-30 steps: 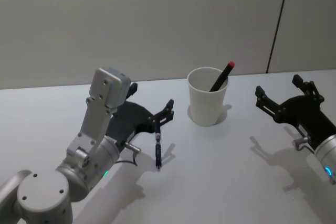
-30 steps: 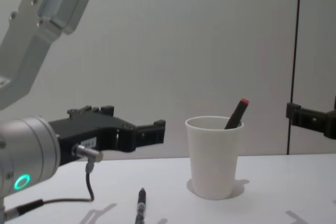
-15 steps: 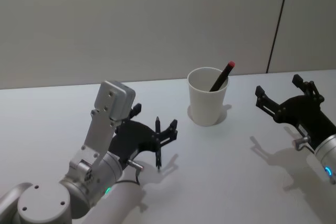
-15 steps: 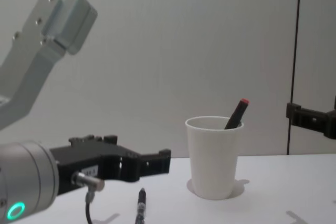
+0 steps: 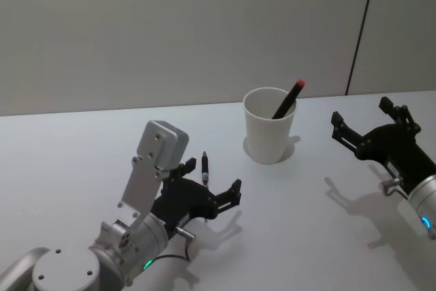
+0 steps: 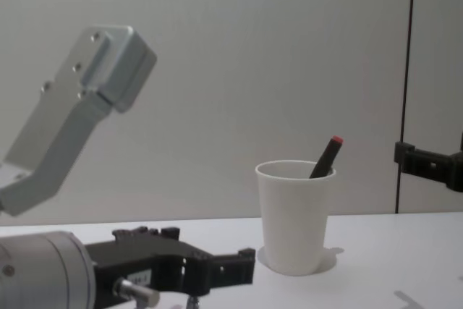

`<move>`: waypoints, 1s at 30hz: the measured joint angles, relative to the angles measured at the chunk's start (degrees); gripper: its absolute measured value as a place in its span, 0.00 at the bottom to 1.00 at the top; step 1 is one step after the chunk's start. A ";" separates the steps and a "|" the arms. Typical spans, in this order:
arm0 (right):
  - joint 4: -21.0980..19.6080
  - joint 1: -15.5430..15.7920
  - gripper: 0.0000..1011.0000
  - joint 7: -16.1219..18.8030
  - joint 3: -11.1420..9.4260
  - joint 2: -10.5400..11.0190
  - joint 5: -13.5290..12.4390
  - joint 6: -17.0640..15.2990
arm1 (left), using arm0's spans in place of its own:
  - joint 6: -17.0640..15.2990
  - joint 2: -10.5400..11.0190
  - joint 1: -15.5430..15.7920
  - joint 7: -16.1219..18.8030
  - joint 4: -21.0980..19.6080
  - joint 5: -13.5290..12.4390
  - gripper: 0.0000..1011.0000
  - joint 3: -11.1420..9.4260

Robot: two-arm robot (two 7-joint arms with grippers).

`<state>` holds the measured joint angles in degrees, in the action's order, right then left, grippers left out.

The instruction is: Place the pen into the pen holder.

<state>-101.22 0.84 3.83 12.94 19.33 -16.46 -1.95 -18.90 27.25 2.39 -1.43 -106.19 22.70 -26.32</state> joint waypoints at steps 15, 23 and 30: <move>0.00 0.00 0.99 0.00 0.00 0.00 0.00 0.00 | -2.76 -2.30 0.75 0.08 2.22 -0.46 0.99 -0.55; 0.00 0.00 0.99 0.00 0.00 0.00 0.00 0.00 | -4.12 -3.64 1.29 1.88 3.49 -0.54 0.99 -0.57; 0.00 0.00 0.99 0.00 0.00 0.00 0.00 0.00 | -5.08 -4.79 1.62 3.82 4.47 -0.29 0.99 -0.46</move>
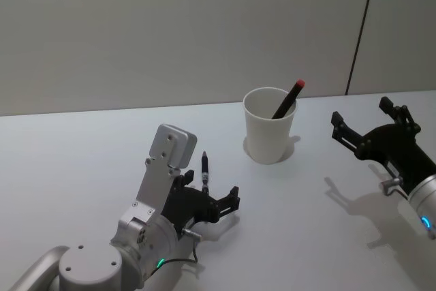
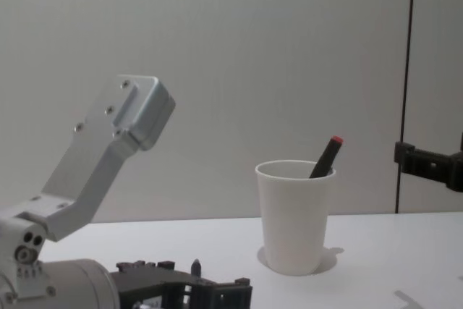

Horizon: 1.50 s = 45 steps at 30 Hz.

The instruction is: Place the pen into the pen holder.

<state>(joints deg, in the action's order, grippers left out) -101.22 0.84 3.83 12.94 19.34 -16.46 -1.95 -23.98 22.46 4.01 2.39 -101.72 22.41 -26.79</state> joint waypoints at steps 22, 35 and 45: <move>0.00 0.00 0.99 0.00 0.00 0.00 0.00 0.00 | -2.05 -2.03 0.30 2.97 1.10 -0.16 0.99 0.30; 0.00 0.00 0.99 0.00 0.00 0.00 0.00 0.00 | -2.88 -2.63 0.31 2.97 0.93 -2.61 0.99 -0.01; 0.00 0.00 0.99 0.00 0.00 0.00 0.00 0.00 | -3.46 -3.30 0.31 2.92 1.07 -3.06 0.99 0.03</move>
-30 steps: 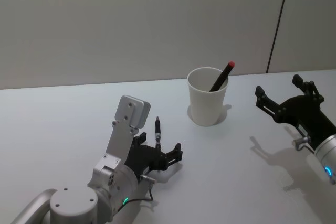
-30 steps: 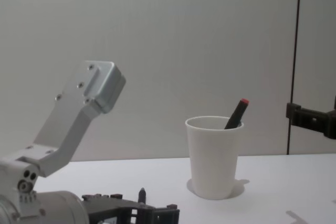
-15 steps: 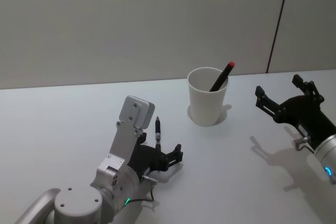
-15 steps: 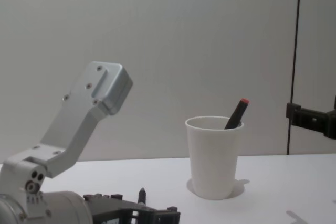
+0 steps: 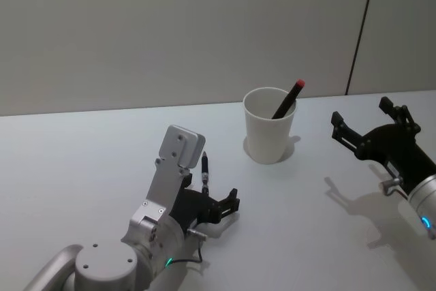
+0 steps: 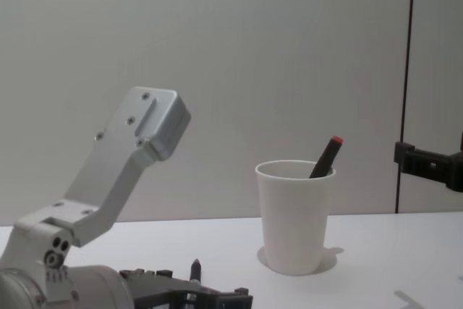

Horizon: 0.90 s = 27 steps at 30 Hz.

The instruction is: Place the pen into the pen holder.

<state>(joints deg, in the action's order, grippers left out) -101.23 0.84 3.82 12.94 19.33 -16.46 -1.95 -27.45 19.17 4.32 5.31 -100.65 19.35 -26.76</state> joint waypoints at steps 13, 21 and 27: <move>0.00 0.00 0.99 0.00 0.00 0.00 0.00 0.00 | -0.83 -0.89 0.04 0.43 0.60 0.47 0.99 0.37; 0.00 0.00 0.99 0.00 0.00 0.00 0.00 0.00 | -1.37 -1.35 0.27 0.44 1.13 0.25 0.99 0.56; 0.00 0.00 0.99 0.00 0.00 0.00 0.00 0.00 | -1.87 -1.69 0.50 0.38 1.52 -0.23 0.99 0.70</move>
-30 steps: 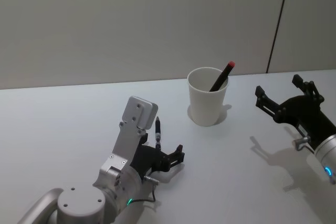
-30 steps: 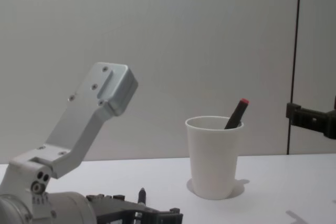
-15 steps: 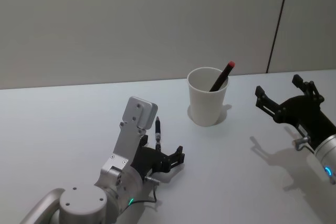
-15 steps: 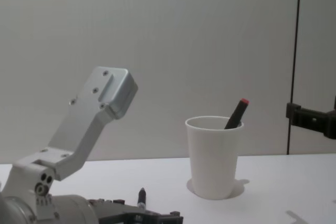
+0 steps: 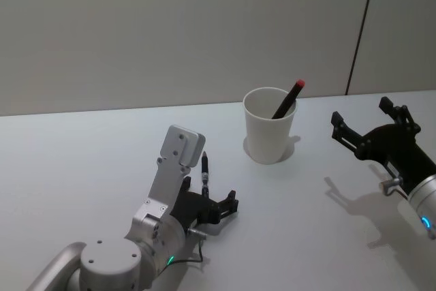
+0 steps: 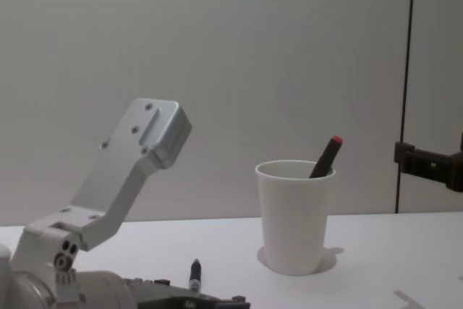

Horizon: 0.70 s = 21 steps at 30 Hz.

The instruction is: Place the pen into the pen holder.

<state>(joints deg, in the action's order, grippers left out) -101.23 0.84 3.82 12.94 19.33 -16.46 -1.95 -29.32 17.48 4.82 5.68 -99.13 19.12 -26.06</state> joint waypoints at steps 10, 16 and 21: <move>0.00 0.00 0.99 0.00 0.00 0.00 0.00 0.00 | -0.75 -0.46 0.31 -0.23 0.50 -0.48 0.99 0.26; 0.00 0.00 0.99 0.00 0.00 0.00 0.00 0.00 | -0.99 -0.61 0.42 -0.34 0.65 -0.64 0.99 0.35; 0.00 0.00 0.99 0.00 0.00 0.00 0.00 0.00 | -1.12 -0.69 0.47 -0.41 0.74 -0.73 0.99 0.39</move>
<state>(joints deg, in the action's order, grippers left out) -101.23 0.84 3.82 12.94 19.33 -16.46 -1.95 -30.44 16.79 5.30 5.27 -98.40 18.40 -25.67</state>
